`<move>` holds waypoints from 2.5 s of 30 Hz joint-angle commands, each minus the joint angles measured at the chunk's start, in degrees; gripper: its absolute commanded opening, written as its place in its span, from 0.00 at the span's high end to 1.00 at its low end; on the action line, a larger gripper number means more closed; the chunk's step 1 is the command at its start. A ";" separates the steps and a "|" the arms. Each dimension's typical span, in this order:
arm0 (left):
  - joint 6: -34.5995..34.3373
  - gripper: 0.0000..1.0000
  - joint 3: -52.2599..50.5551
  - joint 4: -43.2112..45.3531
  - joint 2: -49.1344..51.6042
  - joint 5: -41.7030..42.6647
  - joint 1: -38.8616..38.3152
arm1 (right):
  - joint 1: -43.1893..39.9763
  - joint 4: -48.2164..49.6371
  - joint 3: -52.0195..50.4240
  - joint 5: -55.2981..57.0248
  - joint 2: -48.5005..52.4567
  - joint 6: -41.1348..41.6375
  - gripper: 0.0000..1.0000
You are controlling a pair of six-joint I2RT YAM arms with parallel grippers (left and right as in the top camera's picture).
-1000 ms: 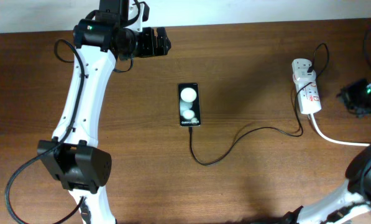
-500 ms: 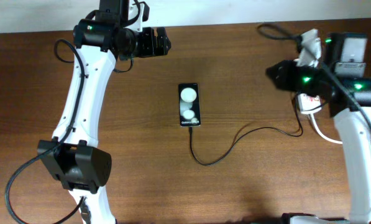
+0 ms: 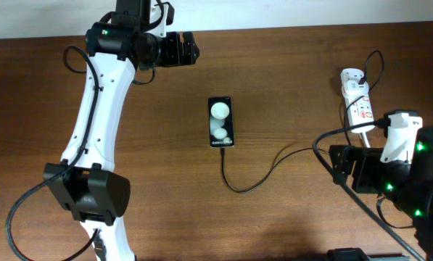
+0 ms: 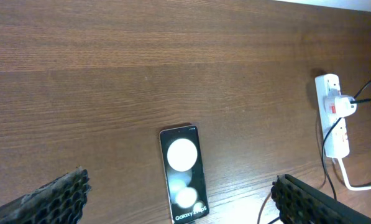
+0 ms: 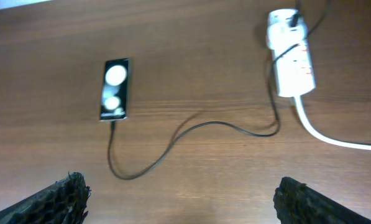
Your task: Plug charger to phone and switch on socket
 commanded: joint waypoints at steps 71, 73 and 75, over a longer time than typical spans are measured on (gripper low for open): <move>19.17 0.01 -110.40 73.81 -73.33 -9.18 5.70 | -0.09 73.55 -84.70 5.22 -52.19 -9.88 0.01; 21.55 0.01 -116.06 74.62 -82.66 -9.18 5.70 | -0.09 73.55 -84.70 5.22 -52.19 -9.88 0.01; 23.87 0.01 -121.17 74.77 -91.14 -9.22 5.70 | -0.09 73.55 -84.70 5.22 -52.19 -9.88 0.01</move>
